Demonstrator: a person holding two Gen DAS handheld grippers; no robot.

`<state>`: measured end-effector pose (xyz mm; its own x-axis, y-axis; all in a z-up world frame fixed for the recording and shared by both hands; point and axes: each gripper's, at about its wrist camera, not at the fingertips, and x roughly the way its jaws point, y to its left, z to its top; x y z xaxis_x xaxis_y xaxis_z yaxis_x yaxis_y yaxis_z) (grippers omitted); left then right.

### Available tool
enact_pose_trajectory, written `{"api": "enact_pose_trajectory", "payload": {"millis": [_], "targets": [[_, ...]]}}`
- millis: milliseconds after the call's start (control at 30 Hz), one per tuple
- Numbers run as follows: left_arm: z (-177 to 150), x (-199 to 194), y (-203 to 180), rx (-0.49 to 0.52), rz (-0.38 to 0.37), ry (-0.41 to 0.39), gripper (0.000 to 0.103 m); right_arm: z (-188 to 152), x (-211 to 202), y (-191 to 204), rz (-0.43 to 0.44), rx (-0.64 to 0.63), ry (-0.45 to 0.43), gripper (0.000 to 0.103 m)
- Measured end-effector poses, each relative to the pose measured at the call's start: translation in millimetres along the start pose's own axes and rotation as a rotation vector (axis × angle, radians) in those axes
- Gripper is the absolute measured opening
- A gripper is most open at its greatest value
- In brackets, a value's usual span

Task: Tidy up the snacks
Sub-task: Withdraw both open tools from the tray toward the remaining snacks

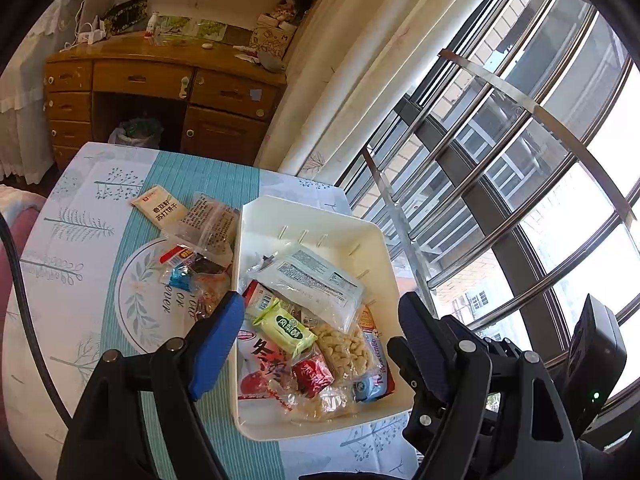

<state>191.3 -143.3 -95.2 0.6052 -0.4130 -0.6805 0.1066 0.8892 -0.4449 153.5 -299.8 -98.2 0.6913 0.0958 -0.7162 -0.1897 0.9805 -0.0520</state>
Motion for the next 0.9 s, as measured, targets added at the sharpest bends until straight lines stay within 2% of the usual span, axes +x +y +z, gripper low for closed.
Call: {"api": "enact_pose_trajectory", "payload": {"millis": [300, 600, 900], "targets": [[-2.2, -34.9, 32.8, 0.006, 0.035, -0.003, 0.079, 4.5, 1.5, 34.8, 0.037, 0.040, 0.013, 0.062], [4.8, -79.5, 95.0, -0.008, 0.076, -0.012, 0.079, 11.9, 6.7, 91.8, 0.072, 0.097, 0.034, 0.062], [14.5, -112.5, 153.2, 0.034, 0.106, 0.016, 0.080, 12.7, 15.3, 145.3, 0.076, 0.210, 0.061, 0.064]]}}
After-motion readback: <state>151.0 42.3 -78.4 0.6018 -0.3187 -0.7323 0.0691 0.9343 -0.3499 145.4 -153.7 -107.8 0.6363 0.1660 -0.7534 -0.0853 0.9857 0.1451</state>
